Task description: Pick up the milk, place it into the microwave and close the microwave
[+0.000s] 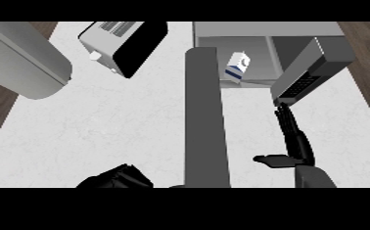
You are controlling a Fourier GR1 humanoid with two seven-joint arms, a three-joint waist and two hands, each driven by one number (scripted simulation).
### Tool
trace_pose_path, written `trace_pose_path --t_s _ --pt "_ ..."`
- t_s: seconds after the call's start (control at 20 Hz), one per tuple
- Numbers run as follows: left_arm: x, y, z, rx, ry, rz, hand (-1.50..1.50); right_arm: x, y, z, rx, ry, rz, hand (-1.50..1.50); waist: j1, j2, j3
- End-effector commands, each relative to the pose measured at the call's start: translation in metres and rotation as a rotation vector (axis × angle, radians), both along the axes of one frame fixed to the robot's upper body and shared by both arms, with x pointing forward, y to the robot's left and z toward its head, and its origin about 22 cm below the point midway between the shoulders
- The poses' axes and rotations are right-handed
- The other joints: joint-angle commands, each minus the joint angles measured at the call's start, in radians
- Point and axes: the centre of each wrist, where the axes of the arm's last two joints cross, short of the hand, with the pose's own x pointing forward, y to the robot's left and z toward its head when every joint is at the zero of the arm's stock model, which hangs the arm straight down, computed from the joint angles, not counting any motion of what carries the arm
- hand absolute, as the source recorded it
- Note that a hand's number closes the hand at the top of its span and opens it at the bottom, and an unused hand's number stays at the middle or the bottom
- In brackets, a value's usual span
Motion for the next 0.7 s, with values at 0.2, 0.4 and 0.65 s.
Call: trace_pose_path --t_s 0.2,0.4,0.65 --pt "0.026 -0.012 0.000 0.022 0.048 -0.095 1.50 -0.050 -0.007 -0.014 0.119 -0.093 0.041 -1.50 -0.010 -0.001 -0.001" --pt "0.037 -0.023 -0.011 0.060 0.041 -0.180 1.50 -0.074 -0.046 0.000 0.094 -0.074 0.031 -1.50 -0.008 -0.001 -0.001" --pt "0.071 -0.055 -0.020 0.168 0.139 -0.330 1.50 -0.086 -0.060 0.006 0.081 -0.106 0.022 -1.50 -0.020 0.004 0.000"
